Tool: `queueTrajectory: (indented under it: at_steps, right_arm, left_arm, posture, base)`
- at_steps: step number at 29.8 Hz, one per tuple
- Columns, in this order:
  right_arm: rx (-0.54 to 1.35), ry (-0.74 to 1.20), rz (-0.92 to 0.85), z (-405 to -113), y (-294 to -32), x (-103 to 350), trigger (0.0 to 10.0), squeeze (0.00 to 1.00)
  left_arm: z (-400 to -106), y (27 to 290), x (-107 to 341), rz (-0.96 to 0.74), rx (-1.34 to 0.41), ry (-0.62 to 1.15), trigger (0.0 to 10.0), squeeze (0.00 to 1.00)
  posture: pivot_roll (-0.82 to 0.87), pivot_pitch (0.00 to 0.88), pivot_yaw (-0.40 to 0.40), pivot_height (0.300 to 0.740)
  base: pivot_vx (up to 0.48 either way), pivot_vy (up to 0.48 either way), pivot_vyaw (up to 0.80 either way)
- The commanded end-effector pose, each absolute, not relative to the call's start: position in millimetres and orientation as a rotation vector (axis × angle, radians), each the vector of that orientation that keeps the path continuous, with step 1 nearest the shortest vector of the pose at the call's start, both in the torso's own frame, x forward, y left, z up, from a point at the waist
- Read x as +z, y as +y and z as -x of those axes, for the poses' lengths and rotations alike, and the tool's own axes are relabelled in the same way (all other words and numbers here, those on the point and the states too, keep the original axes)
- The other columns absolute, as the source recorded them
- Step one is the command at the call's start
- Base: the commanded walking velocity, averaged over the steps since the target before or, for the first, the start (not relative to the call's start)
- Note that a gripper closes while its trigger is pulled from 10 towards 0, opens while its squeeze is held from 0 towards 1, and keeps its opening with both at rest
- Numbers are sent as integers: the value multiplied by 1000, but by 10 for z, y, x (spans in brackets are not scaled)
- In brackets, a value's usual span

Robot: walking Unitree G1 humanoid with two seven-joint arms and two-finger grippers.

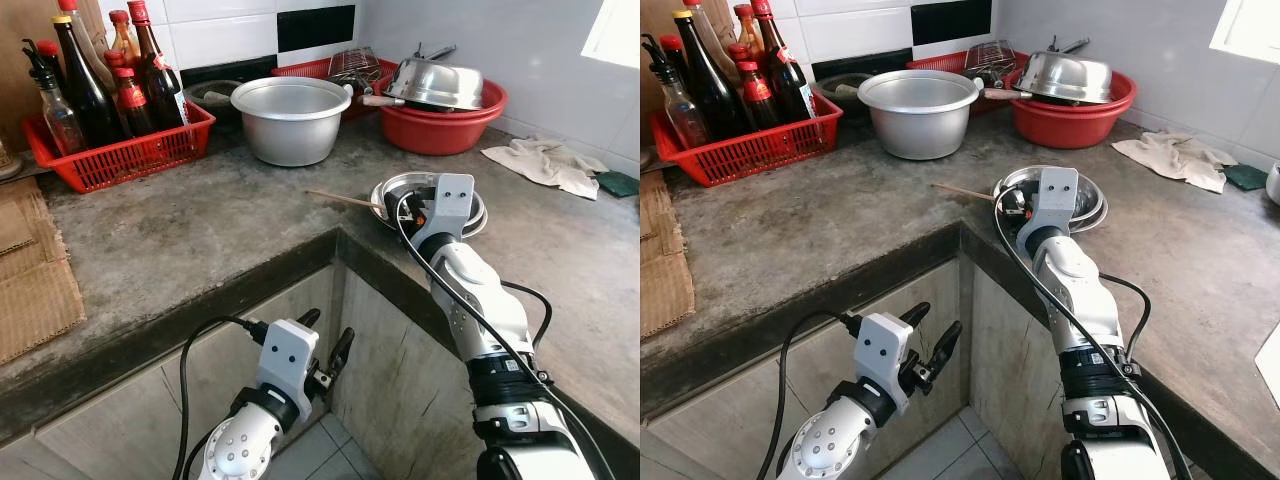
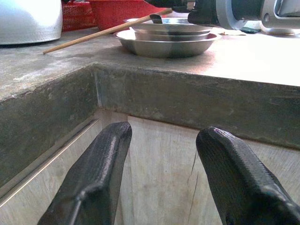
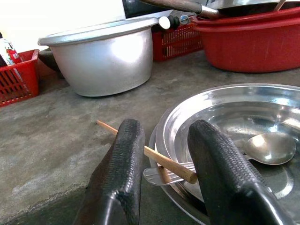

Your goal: Kitchen organization

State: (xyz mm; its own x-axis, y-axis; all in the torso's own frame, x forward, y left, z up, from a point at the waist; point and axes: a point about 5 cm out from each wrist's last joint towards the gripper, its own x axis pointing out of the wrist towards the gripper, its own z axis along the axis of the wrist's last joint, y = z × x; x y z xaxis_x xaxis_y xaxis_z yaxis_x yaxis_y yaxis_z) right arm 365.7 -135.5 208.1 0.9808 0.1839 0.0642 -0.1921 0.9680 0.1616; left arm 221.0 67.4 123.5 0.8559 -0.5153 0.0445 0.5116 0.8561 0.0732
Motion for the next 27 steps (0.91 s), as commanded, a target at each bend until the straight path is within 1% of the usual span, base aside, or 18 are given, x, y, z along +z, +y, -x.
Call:
queueTrajectory:
  at_steps: [1,27]
  right_arm:
    - [186,-52,-158,-3673,-1366,2115,10000,0]
    - [157,-64,-150,-3697,-1410,2144,10000,0]
  left_arm:
    - [-2214,655,1242,-64,-547,-67,10000,0]
    - [-2218,663,1248,-62,-540,-65,10000,0]
  posture:
    - [51,9,-62,740]
    - [53,24,-62,740]
  base:
    - [0,0,0]
    - [0,0,0]
